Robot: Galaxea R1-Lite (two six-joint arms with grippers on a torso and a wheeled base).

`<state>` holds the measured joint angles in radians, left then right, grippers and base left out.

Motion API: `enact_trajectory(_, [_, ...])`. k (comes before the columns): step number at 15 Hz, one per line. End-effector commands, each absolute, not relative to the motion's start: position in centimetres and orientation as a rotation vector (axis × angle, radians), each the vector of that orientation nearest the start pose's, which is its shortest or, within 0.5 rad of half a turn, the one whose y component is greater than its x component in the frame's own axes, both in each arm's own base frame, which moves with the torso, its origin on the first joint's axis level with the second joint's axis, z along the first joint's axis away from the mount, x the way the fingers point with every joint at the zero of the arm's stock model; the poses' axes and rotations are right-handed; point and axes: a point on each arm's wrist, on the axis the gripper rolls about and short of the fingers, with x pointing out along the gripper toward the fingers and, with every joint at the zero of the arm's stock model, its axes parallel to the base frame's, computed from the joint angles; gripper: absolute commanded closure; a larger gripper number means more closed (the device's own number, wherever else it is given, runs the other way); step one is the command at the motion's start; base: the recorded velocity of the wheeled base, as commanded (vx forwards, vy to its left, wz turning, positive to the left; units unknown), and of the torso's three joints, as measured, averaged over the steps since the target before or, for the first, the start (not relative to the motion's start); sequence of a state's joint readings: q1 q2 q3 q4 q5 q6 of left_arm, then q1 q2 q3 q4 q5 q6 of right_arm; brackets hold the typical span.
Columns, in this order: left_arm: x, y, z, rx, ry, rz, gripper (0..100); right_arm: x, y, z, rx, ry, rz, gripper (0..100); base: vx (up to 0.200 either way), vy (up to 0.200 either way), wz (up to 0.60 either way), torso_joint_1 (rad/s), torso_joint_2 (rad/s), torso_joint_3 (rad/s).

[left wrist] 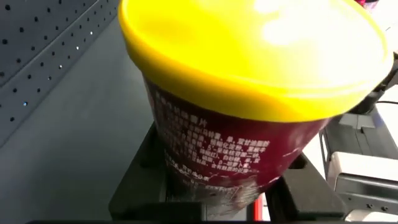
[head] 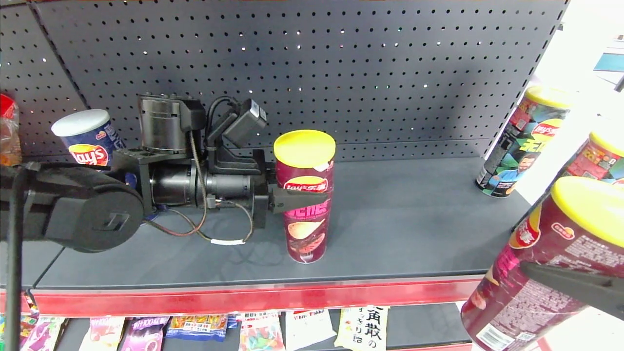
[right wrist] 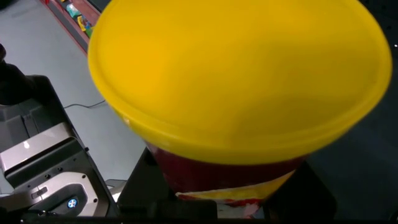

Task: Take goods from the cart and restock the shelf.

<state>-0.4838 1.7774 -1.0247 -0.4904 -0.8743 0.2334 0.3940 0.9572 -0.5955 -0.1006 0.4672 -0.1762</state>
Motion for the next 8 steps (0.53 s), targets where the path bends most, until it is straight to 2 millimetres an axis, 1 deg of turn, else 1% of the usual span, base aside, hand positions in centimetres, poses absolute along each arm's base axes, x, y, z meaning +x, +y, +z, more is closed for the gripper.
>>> enact_trajectory(1, [27.82,-16.72,20.27,0.135,0.136,-1.38,100,10.17,5.33,22.76,-0.154,0.196,0.879,100,0.0,0.0,0.0,0.0,0.0,0.0])
enact_trajectory(8, [27.41,-16.38,20.7,0.116,0.143,-1.372,100,10.2,5.34,22.65,-0.154,0.2,0.88,100,0.0,0.0,0.0,0.0,0.0,0.0])
